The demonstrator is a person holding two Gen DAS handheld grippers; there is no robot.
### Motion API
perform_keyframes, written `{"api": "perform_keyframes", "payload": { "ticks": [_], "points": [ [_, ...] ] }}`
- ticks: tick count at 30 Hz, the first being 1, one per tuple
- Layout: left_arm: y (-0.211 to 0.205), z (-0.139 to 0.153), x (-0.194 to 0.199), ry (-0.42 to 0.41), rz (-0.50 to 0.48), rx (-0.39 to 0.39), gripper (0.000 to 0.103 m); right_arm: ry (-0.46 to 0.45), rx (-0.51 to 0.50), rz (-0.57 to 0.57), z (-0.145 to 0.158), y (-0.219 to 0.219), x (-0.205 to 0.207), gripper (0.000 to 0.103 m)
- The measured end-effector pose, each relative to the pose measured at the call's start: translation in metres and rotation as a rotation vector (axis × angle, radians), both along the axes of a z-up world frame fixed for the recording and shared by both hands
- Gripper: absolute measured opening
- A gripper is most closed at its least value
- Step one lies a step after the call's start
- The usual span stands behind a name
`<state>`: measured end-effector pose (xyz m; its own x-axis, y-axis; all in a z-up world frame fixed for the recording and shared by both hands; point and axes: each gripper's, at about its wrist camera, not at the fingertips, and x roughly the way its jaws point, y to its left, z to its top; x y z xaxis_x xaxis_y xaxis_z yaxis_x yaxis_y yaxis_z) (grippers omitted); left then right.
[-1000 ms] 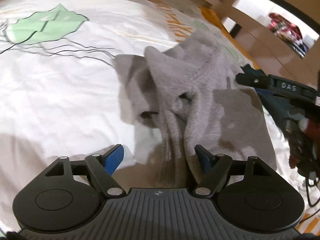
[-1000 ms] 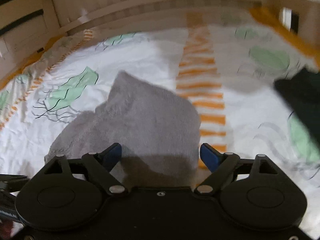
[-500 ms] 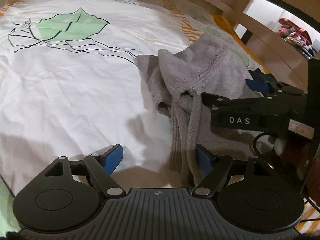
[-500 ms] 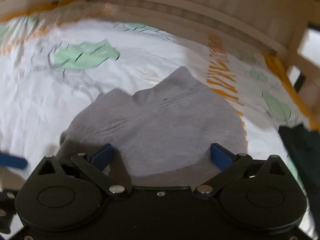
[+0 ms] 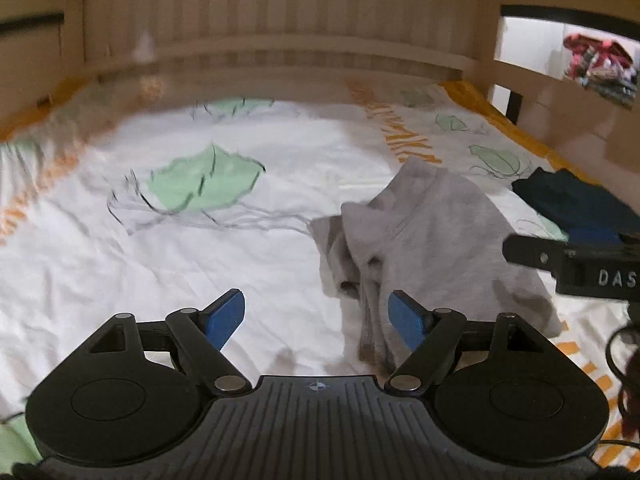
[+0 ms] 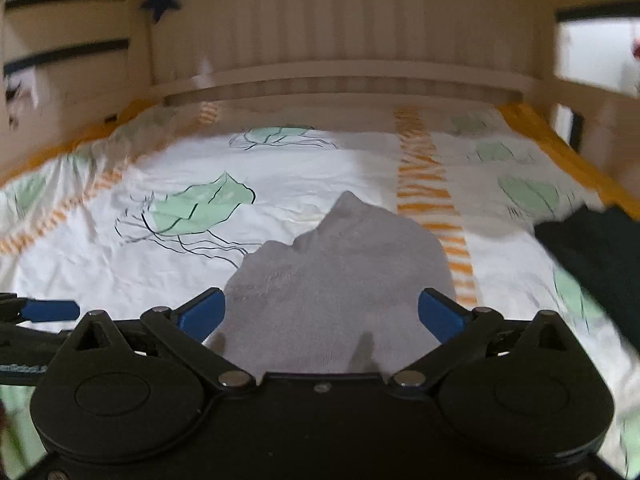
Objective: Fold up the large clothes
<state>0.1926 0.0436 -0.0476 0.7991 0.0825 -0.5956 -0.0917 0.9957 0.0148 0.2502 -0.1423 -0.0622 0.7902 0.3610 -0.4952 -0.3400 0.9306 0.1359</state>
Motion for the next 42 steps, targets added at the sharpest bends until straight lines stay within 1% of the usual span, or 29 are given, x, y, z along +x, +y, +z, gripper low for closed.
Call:
{"api": "perform_keyframes", "payload": {
  "ticks": [3, 5, 7, 9, 12, 15, 19, 25, 34, 42],
  "points": [
    [-0.019, 0.008, -0.011, -0.001, 0.027, 0.054, 0.078, 0.019, 0.018, -0.055, 0.002, -0.008, -0.019, 0.102],
    [-0.030, 0.009, -0.017, 0.019, 0.053, 0.078, 0.078, 0.037, 0.007, -0.092, 0.002, -0.011, -0.029, 0.102],
    [-0.034, 0.009, -0.021, 0.051, 0.055, 0.086, 0.078, 0.057, 0.001, -0.122, 0.002, -0.016, -0.037, 0.102],
    [-0.039, 0.007, -0.026, 0.076, 0.033, 0.070, 0.078, 0.084, -0.002, -0.142, 0.000, -0.021, -0.046, 0.102],
    [-0.042, 0.004, -0.038, 0.088, 0.016, 0.037, 0.078, 0.124, 0.029, -0.159, -0.003, -0.031, -0.058, 0.102],
    [-0.046, 0.003, -0.047, 0.096, 0.007, 0.014, 0.078, 0.142, 0.043, -0.184, -0.003, -0.037, -0.070, 0.102],
    [-0.049, 0.003, -0.055, 0.099, 0.005, 0.007, 0.078, 0.129, 0.021, -0.207, -0.001, -0.040, -0.083, 0.102],
    [-0.049, 0.005, -0.061, 0.093, 0.016, -0.007, 0.078, 0.126, 0.007, -0.210, -0.001, -0.041, -0.093, 0.102],
    [-0.045, 0.005, -0.062, 0.102, 0.026, -0.030, 0.078, 0.132, -0.001, -0.210, -0.001, -0.040, -0.097, 0.102],
    [-0.046, 0.001, -0.061, 0.117, 0.021, -0.033, 0.078, 0.140, -0.012, -0.202, -0.002, -0.036, -0.097, 0.102]
  ]
}}
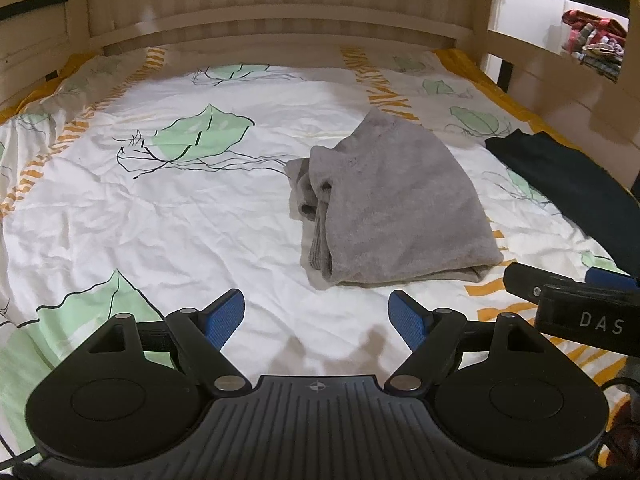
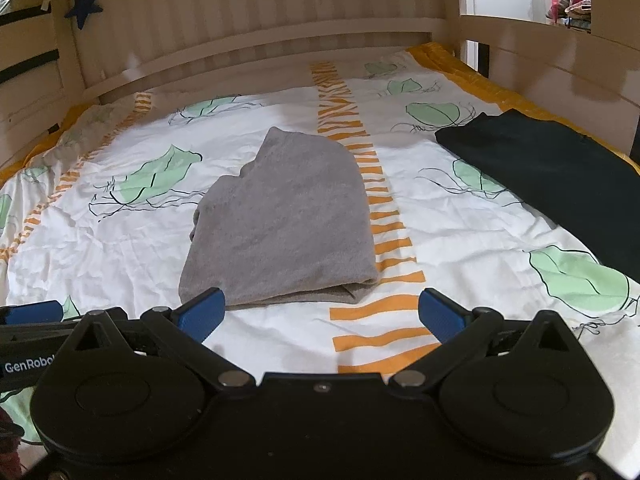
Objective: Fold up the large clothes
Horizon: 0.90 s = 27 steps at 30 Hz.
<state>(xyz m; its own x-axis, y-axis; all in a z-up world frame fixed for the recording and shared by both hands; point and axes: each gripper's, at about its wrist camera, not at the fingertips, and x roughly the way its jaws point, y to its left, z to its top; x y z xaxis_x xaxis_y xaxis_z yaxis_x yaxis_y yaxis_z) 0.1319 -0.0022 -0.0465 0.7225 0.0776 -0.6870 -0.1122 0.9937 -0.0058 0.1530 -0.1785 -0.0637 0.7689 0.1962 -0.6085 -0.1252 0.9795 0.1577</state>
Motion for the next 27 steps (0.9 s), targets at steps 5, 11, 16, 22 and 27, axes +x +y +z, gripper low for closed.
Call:
{"api": "perform_keyframes", "payload": {
  "ticks": [5, 11, 16, 22, 27],
  "points": [
    [0.0006, -0.0003, 0.0003, 0.002, 0.002, -0.002, 0.078, 0.006, 0.002, 0.004, -0.0009, 0.0001, 0.0017, 0.102],
    [0.0015, -0.0007, 0.0015, 0.005, 0.001, -0.001, 0.078, 0.012, 0.004, 0.005, -0.0010, 0.0004, 0.0027, 0.102],
    [0.0018, -0.0029, 0.0025, 0.011, -0.006, 0.000, 0.078, 0.012, 0.005, 0.005, -0.0014, -0.0003, 0.0036, 0.102],
    [-0.0005, -0.0050, 0.0032, 0.018, -0.005, -0.002, 0.078, 0.022, 0.010, 0.003, -0.0058, 0.0007, 0.0038, 0.102],
    [-0.0005, -0.0064, 0.0040, 0.027, -0.009, -0.005, 0.078, 0.030, 0.012, 0.003, -0.0083, 0.0024, 0.0036, 0.102]
  ]
}}
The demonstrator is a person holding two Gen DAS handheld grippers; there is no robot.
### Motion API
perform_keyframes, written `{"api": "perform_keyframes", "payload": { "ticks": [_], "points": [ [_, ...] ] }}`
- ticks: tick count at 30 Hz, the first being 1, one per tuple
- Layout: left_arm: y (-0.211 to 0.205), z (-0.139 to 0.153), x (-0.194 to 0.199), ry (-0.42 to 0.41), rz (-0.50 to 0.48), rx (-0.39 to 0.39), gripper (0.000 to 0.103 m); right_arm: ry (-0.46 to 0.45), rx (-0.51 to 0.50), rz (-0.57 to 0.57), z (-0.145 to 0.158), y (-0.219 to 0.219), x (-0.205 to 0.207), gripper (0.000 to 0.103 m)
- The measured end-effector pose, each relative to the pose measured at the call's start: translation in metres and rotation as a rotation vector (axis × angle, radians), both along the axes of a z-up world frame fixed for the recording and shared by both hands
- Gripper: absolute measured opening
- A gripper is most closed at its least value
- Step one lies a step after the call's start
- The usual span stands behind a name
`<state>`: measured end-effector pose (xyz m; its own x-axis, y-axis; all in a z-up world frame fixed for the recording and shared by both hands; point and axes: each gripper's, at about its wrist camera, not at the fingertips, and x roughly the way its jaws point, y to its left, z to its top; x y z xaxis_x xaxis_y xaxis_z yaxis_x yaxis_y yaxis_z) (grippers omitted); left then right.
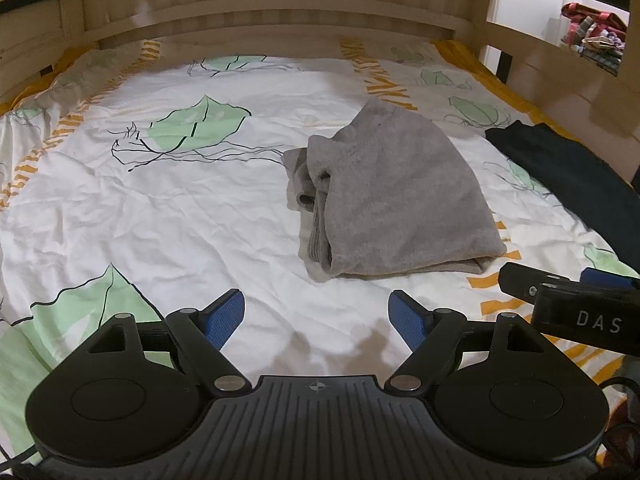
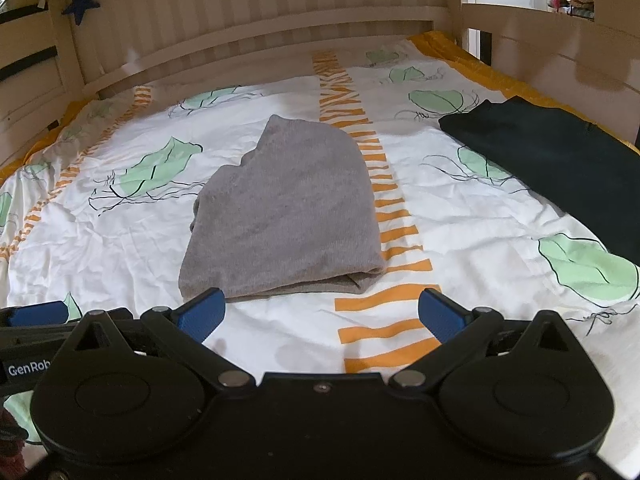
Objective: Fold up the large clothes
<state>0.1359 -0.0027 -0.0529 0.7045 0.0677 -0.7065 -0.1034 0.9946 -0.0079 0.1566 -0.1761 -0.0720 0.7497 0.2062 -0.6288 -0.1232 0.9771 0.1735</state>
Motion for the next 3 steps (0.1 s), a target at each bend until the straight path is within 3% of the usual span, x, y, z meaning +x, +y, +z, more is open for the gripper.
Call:
{"api": "perform_keyframes", "payload": {
  "ticks": [3],
  "points": [
    [-0.0001, -0.0011, 0.0007, 0.005, -0.001, -0.001, 0.078, 0.005, 0.002, 0.002, -0.0010, 0.0013, -0.0001, 0.102]
  ]
}}
